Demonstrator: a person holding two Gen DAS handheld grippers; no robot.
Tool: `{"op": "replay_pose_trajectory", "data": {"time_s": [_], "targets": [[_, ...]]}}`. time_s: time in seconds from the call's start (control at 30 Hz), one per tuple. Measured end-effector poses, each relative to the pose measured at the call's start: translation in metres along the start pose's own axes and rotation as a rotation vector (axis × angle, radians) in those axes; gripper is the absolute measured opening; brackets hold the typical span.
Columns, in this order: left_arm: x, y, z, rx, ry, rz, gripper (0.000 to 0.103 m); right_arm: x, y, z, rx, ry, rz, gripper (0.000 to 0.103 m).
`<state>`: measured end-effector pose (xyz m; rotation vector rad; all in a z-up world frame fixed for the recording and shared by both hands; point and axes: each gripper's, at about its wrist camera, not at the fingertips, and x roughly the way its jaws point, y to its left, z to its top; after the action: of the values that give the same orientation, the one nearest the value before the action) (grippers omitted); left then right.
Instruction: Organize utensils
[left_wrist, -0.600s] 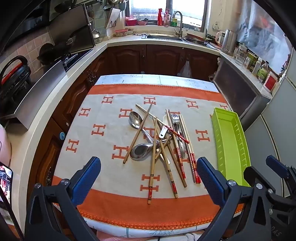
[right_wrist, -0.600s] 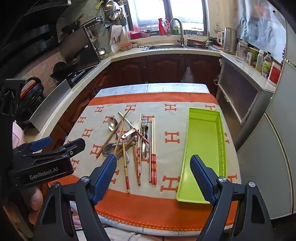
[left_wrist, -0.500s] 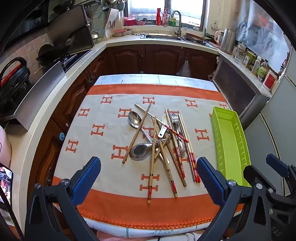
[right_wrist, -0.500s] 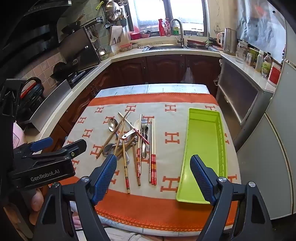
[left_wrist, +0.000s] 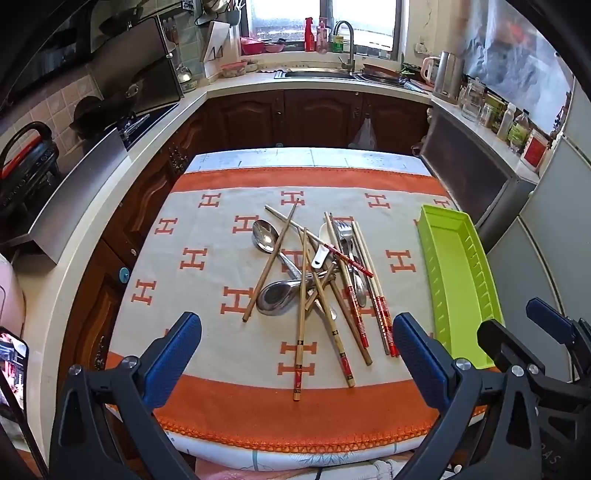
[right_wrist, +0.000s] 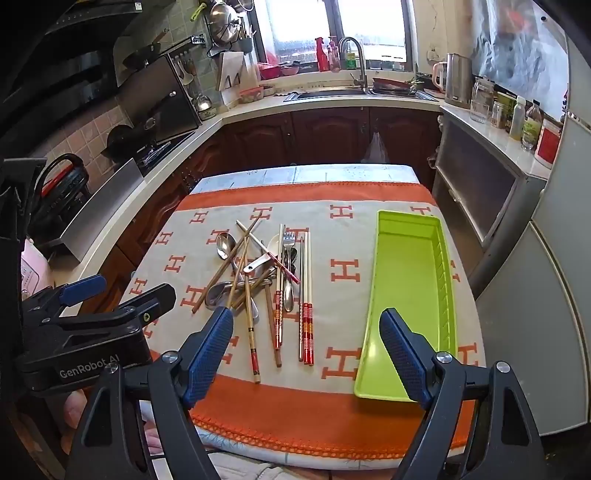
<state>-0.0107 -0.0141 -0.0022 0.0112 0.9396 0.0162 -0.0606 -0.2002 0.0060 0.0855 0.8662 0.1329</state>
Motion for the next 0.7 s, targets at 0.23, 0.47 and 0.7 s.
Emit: {"op": "replay_pose_trajectory", "data": {"time_s": [0.23, 0.47, 0.7], "targets": [[0.0022, 0.0001, -0.0035, -0.002, 0.007, -0.011, 0.102, 0.0033, -0.0050, -0.0049, 0.021, 0.006, 0.002, 0.084], [0.0054, -0.0027, -0.0064, 0.013, 0.026, -0.011, 0.102, 0.0052, -0.0074, -0.0057, 0.025, 0.015, 0.007, 0.084], [0.0061, -0.0039, -0.0070, 0.004, 0.028, -0.012, 0.102, 0.0086, -0.0064, -0.0075, 0.025, 0.019, 0.009, 0.084]]}}
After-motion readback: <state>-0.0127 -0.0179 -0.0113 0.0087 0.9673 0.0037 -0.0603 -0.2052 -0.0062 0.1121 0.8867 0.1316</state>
